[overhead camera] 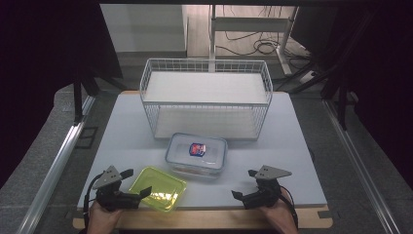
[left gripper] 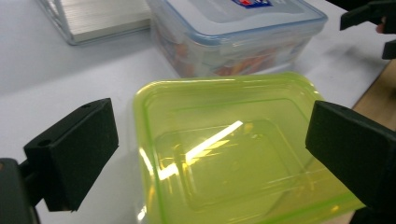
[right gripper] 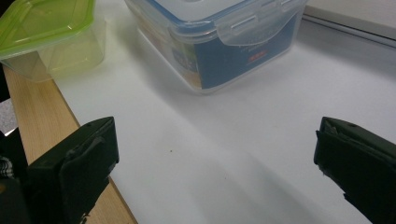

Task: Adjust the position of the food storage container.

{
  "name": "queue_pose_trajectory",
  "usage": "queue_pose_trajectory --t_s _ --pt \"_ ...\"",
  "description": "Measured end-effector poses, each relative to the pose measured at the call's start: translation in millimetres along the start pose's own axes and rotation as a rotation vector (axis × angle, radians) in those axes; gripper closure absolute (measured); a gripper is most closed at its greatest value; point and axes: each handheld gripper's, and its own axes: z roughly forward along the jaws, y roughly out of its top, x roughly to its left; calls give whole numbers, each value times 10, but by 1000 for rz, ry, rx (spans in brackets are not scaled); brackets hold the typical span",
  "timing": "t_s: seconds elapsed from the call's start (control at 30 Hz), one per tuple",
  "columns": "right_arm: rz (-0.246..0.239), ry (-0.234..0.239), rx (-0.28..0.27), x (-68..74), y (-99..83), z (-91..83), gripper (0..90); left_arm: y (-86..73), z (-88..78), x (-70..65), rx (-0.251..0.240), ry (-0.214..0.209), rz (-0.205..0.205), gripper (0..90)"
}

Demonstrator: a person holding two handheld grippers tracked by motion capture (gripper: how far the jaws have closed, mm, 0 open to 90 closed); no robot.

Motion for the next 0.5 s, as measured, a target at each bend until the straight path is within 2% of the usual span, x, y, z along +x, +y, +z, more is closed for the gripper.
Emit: queue_pose_trajectory --t_s 0.13,0.2,0.27,0.3,0.5 --pt "7 -1 5 -3 -4 10 3 32 -12 -57 -13 -12 21 42" --pt "2 -12 26 1 -5 25 3 56 -2 -133 -6 7 59 57" --pt "2 -8 27 0 -5 36 3 60 6 -159 -1 12 74 74" --pt "3 -9 27 0 -5 43 4 70 20 -211 4 17 95 102" --pt "3 -11 41 -12 -1 47 6 130 39 -360 12 -5 125 248"
